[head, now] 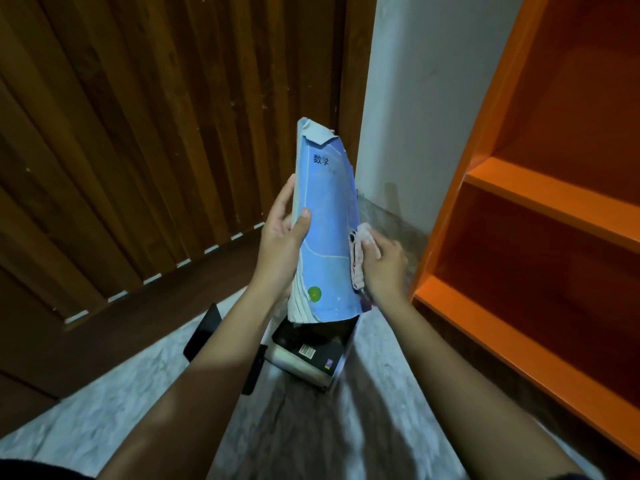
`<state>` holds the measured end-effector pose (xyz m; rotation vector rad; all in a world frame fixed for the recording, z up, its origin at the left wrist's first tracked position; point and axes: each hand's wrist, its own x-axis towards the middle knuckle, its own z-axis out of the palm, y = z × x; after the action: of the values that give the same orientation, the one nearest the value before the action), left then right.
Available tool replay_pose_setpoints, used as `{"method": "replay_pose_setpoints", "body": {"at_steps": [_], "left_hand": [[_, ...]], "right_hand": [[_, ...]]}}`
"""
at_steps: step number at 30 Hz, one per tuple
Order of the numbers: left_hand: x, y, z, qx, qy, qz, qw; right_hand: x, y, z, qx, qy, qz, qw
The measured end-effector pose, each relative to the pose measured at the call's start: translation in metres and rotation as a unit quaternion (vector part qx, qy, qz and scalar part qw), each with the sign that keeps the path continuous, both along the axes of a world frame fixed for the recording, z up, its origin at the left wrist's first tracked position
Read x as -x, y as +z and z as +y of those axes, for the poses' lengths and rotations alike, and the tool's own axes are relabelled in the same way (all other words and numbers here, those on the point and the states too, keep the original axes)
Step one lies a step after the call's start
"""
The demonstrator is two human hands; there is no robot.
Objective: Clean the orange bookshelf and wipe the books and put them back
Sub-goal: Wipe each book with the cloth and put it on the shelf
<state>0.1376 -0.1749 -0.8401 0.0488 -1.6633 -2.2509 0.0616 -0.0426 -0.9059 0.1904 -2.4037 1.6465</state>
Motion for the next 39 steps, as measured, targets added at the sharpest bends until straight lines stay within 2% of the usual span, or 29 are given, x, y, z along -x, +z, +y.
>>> {"method": "replay_pose_setpoints", "body": {"at_steps": [1,5,8,10,12,15,17,18,20,22,25,28,33,34,37,39], "left_hand": [[0.002,-0.001,0.005,0.007,0.003,-0.001,1.0],[0.007,-0.008,0.007,0.001,0.052,-0.016,0.999],[0.008,-0.009,0.002,-0.022,0.078,-0.026,0.996],[0.009,-0.01,0.001,-0.046,0.073,-0.03,0.996],[0.008,-0.01,0.001,-0.062,0.061,-0.031,0.996],[0.005,-0.008,0.0,-0.065,0.022,-0.036,0.997],[0.002,-0.005,0.001,-0.068,-0.013,-0.04,0.997],[0.001,-0.005,0.003,-0.073,-0.03,-0.042,0.996],[0.0,-0.006,0.005,-0.088,-0.065,-0.043,0.993],[0.001,-0.007,0.007,-0.101,-0.088,-0.045,0.99],[0.002,-0.008,0.006,-0.092,-0.076,-0.048,0.992],[0.004,-0.009,0.001,-0.032,-0.035,-0.052,0.998],[0.007,-0.019,-0.006,0.061,-0.025,-0.09,0.994],[0.009,-0.02,-0.006,0.103,-0.016,-0.11,0.988],[0.016,-0.024,-0.001,0.3,0.091,-0.173,0.934],[0.017,-0.024,0.006,0.351,0.172,-0.138,0.91]], "right_hand": [[-0.004,-0.005,0.0,-0.011,0.0,0.009,1.0],[-0.062,-0.001,-0.01,0.067,0.057,0.114,0.99],[-0.083,-0.026,-0.005,-0.024,0.134,0.251,0.958],[-0.075,-0.045,0.004,-0.066,0.16,0.282,0.944],[-0.066,-0.052,0.012,-0.049,0.131,0.235,0.962],[-0.05,-0.047,0.025,0.04,0.02,0.102,0.994],[-0.034,-0.043,0.037,0.089,-0.042,0.037,0.994],[-0.028,-0.041,0.043,0.119,-0.039,0.009,0.992],[-0.018,-0.036,0.053,0.237,0.029,-0.058,0.969],[-0.016,-0.031,0.06,0.363,0.118,-0.134,0.914],[-0.021,-0.032,0.068,0.435,0.2,-0.199,0.855],[-0.024,-0.036,0.074,0.471,0.218,-0.233,0.822],[-0.028,-0.019,0.077,0.493,0.17,-0.195,0.831],[-0.029,-0.015,0.077,0.494,0.168,-0.19,0.832],[-0.03,-0.002,0.077,0.475,0.171,-0.181,0.844],[-0.031,0.003,0.074,0.424,0.166,-0.168,0.874]]}}
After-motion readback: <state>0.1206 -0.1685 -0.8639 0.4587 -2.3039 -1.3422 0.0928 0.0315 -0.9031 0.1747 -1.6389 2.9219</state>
